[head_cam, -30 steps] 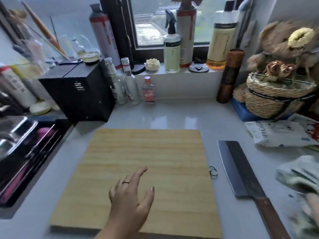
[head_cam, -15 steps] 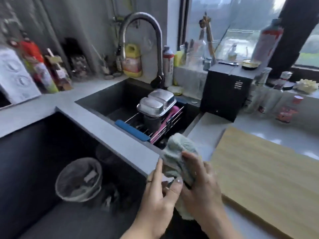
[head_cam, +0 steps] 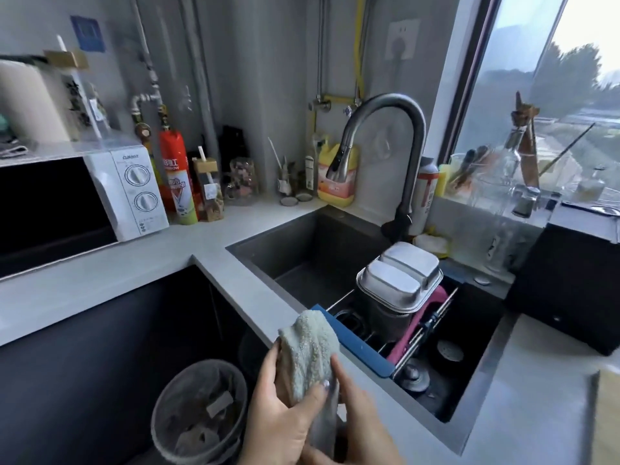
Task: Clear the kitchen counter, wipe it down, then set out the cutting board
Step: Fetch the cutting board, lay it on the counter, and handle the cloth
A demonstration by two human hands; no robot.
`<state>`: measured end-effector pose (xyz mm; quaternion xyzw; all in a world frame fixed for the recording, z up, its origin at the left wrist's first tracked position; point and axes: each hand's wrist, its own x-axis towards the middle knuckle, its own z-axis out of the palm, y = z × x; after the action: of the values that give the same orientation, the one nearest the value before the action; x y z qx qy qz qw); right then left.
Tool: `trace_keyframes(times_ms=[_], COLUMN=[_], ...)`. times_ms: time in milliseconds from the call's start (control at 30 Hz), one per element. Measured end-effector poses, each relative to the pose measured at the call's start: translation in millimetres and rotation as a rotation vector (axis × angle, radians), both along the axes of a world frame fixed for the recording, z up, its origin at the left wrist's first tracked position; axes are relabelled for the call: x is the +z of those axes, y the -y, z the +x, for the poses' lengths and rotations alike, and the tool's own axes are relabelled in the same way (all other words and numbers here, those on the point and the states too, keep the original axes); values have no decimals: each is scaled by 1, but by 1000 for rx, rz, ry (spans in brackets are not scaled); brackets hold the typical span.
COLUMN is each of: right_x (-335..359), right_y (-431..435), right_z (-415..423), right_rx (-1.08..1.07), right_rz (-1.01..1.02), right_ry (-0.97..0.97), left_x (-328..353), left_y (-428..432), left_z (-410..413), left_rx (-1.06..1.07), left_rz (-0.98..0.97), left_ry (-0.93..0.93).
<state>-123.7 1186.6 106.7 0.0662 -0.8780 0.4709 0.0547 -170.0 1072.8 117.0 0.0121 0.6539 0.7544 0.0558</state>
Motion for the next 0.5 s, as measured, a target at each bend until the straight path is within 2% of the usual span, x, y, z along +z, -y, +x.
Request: trace_keyframes(times_ms=[33, 167, 267, 500], right_x=[-9, 1, -5, -32], right_y=[-6, -27, -41, -22], right_z=[-18, -78, -127, -212], right_rx=[-43, -107, -152, -282], right_rz=[41, -29, -30, 154], right_ry=[-14, -62, 21, 105], left_x=[-2, -1, -1, -14], left_y=[-3, -10, -8, 17], left_z=[-15, -77, -122, -236], left_rx=[22, 120, 190, 305], left_rz=[-7, -27, -50, -36], left_ry=[-8, 14, 37, 87])
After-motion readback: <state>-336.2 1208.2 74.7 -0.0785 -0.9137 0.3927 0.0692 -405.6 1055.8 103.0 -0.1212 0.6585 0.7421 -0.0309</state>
